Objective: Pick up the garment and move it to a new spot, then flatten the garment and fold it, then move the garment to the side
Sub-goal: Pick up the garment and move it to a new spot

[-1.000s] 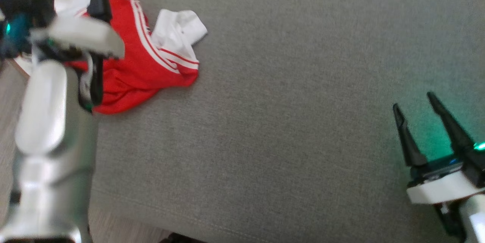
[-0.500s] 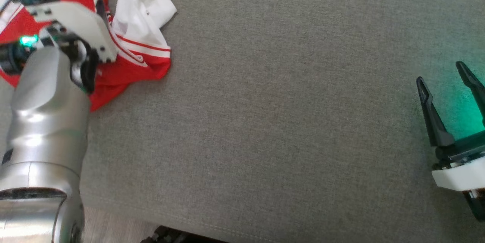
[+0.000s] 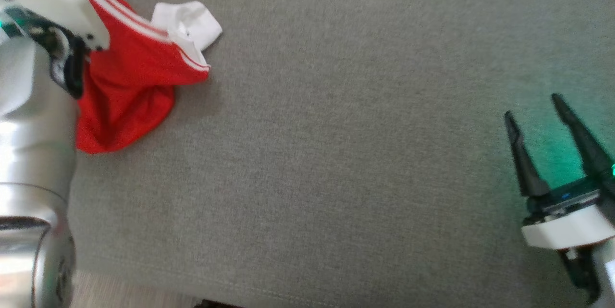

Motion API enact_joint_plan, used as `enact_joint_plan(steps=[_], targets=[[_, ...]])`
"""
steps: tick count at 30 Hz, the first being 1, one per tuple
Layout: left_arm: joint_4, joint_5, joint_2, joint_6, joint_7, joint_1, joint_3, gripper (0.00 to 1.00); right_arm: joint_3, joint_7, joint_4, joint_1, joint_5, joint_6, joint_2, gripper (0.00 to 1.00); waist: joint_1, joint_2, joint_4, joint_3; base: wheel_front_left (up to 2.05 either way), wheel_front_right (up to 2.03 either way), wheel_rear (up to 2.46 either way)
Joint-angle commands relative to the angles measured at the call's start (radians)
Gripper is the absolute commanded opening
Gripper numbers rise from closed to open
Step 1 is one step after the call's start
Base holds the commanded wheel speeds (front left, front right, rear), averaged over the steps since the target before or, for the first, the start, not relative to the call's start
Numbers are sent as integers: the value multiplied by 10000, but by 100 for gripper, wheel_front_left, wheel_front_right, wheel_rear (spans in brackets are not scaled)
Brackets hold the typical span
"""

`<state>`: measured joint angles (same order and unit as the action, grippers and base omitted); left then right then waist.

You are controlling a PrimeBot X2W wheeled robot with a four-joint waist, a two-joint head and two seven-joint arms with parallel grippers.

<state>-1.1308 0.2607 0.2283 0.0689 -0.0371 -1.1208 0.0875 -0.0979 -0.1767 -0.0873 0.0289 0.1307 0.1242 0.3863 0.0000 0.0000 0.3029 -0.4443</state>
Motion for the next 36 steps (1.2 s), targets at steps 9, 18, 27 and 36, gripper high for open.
enact_joint_plan(steps=[9,18,27,36], targets=[[1406,-551,862,507,616,-1372,906,0,-725,-724,996,65,156,65,-981,100,0,0,-1339,2569,0,0,0],[3825,155,394,613,-148,-1849,2386,0,-824,-845,1345,-168,223,65,-1940,100,0,0,-3280,3712,0,0,0],[5510,1064,157,614,-953,-1379,3222,0,-794,-849,978,-291,181,65,-2416,100,0,0,-5077,3878,0,0,0],[5744,1708,-382,271,-671,1290,3378,0,-751,-850,807,-247,206,65,-2659,100,0,0,-5778,3309,0,0,0]])
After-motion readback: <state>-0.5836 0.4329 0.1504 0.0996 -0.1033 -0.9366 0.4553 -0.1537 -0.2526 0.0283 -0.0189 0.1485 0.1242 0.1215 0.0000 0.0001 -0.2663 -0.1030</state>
